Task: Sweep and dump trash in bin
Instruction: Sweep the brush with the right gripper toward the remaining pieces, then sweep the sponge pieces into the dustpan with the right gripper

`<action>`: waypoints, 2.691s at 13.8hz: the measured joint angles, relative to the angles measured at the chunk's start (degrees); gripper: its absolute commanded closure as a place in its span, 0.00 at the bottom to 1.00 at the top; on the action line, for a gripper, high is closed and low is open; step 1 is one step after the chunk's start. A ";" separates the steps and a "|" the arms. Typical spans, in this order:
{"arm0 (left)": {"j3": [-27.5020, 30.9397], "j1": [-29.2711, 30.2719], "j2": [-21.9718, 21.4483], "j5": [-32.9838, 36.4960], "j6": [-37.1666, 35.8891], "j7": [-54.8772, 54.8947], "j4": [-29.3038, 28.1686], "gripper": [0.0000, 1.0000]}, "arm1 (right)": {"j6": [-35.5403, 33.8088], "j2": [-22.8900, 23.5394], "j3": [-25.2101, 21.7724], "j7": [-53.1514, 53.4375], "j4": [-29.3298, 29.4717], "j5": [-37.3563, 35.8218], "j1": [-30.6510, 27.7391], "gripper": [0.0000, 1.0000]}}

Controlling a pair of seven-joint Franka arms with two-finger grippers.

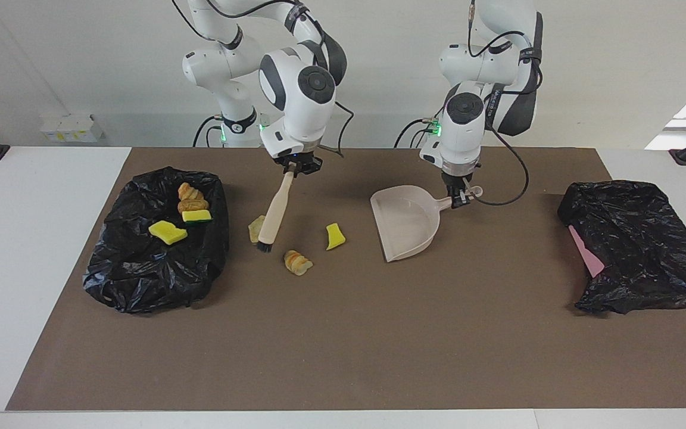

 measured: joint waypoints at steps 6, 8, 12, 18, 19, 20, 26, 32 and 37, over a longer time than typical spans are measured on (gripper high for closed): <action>0.42 0.22 1.84 -3.09 -1.42 -0.39 1.98 1.00 | -0.03 -7.92 0.42 -0.97 -13.04 -4.46 -0.38 1.00; 0.42 0.22 2.68 -3.18 -1.90 -0.89 2.74 1.00 | 0.92 -9.66 0.34 -3.76 -15.69 -4.64 -1.18 1.00; 0.41 0.22 3.28 -3.30 -1.90 -1.45 2.94 1.00 | 5.01 -10.31 0.25 -11.26 -19.01 -4.63 -3.24 1.00; 0.35 0.17 3.29 -3.36 -1.90 -1.54 3.10 1.00 | 14.57 -9.85 0.25 -17.57 -20.12 -4.04 -5.88 1.00; 0.34 0.13 3.29 -3.36 -1.90 -1.61 3.10 1.00 | 16.99 -9.03 0.25 -17.93 -20.17 -3.74 -6.29 1.00; 0.33 0.09 3.29 -3.36 -1.90 -1.67 3.10 1.00 | 19.80 -7.84 0.25 -18.00 -20.13 -3.36 -6.55 1.00; 0.24 0.02 3.32 -3.43 -1.90 -2.74 3.10 1.00 | 23.84 -2.16 0.27 -21.61 -15.47 -0.94 -8.49 1.00; 0.06 -0.04 3.34 -3.66 -2.14 -4.62 3.10 1.00 | 23.83 0.96 1.12 -27.57 -11.88 6.14 -5.47 1.00; 0.05 -0.04 3.35 -3.83 -2.22 -6.05 3.10 1.00 | 22.09 0.31 1.58 -27.64 -11.22 11.40 3.42 1.00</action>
